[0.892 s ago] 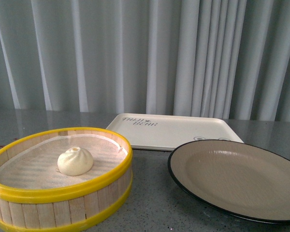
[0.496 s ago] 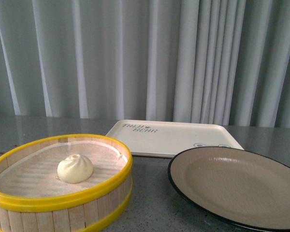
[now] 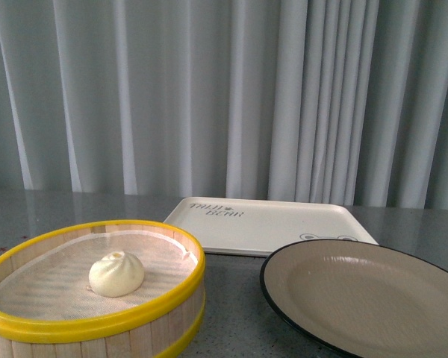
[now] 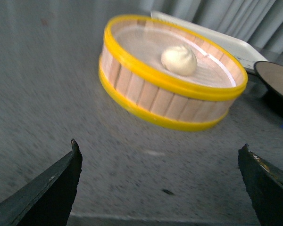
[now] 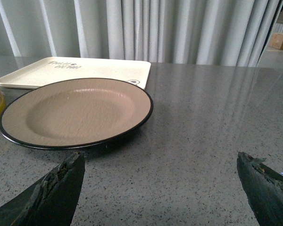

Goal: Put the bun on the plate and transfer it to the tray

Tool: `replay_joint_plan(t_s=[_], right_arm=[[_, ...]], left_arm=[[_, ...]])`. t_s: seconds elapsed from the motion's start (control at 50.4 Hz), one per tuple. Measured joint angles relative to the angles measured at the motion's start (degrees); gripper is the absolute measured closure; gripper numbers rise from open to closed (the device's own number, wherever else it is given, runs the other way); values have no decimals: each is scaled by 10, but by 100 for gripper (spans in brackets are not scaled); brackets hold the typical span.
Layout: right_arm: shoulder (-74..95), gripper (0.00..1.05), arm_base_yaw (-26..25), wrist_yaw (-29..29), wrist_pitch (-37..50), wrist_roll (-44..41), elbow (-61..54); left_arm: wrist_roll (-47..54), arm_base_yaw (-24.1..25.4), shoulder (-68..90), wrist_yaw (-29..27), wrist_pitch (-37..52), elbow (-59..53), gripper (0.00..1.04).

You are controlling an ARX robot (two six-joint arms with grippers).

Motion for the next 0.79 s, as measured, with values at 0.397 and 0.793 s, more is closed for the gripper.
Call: replay_joint_plan(t_s=[0.397,0.793], right_arm=[[0,9,0,1,0,0,0],[0,9,0,1,0,0,0]], left_arm=[[-29,-83,355,34,255,217,7],[160,-148,583,-10,122,436,7]])
